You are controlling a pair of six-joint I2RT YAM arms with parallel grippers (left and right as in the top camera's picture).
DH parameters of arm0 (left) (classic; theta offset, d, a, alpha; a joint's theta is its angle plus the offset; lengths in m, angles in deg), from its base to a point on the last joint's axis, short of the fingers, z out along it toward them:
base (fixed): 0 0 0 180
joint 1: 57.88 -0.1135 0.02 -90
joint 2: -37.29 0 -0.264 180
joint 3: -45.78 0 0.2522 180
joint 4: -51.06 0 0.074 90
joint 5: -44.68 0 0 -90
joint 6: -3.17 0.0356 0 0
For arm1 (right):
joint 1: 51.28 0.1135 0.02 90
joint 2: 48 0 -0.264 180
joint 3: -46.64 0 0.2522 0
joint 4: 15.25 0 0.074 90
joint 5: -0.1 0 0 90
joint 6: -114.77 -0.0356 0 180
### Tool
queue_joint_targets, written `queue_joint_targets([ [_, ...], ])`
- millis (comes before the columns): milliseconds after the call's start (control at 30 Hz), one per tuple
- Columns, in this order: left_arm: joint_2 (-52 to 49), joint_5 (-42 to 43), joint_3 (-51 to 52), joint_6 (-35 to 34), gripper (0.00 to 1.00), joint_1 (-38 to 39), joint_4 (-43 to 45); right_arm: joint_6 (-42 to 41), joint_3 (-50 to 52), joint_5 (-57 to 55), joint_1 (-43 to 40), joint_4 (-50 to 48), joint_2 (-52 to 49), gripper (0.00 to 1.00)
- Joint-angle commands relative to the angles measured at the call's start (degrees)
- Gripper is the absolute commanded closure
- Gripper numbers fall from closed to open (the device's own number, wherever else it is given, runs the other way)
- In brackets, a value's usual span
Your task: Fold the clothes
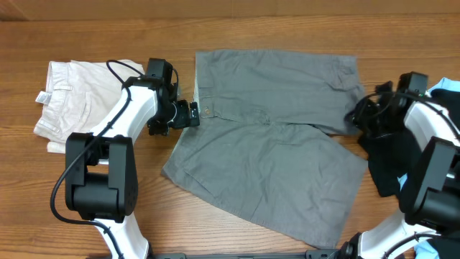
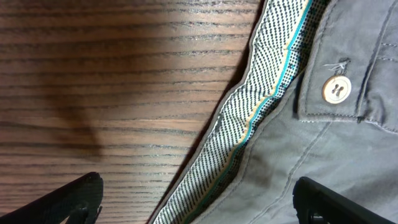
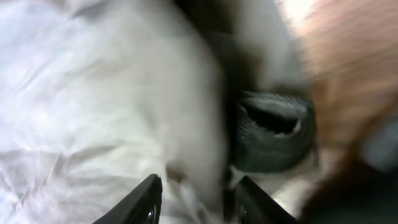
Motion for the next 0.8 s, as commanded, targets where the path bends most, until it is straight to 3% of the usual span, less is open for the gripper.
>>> queue_joint_targets([
  [0,-0.7,0.7,-0.8,1.1,0.0,0.1,0.1,4.9,2.1,4.9,1.1,-1.4,0.3,0.61],
  [67,-0.7,0.7,-0.8,1.1,0.0,0.1,-0.1,4.8,2.3,3.9,1.1,-0.9,0.3,0.74],
  [100,-0.7,0.7,-0.8,1.1,0.0,0.1,-0.2,4.6,2.3,3.7,1.1,-0.7,0.3,0.94],
  [133,-0.7,0.7,-0.8,1.1,0.0,0.1,-0.2,4.7,2.3,4.3,0.9,-0.6,0.3,0.96],
  [300,-0.7,0.7,-0.8,1.1,0.0,0.1,-0.4,4.7,-1.8,10.9,-1.1,3.8,0.6,0.96],
  [433,-0.7,0.7,-0.8,1.5,0.0,0.1,-0.7,4.6,-9.1,15.6,-4.0,15.3,0.6,0.96],
  [500,-0.7,0.7,-0.8,1.5,0.0,0.1,-0.7,3.8,-11.1,12.9,-5.0,19.1,0.6,0.96],
  [567,-0.7,0.7,-0.8,1.5,0.0,0.1,-0.7,0.0,-11.7,5.7,-6.0,20.9,0.6,0.64],
  [700,-0.7,0.7,-0.8,1.6,0.0,0.1,-0.7,-9.7,-11.5,-10.4,-7.5,22.8,0.6,0.62],
  [767,-0.7,0.7,-0.8,2.6,0.0,0.1,-0.7,-9.5,-11.5,-11.0,-7.7,22.8,0.6,0.68],
])
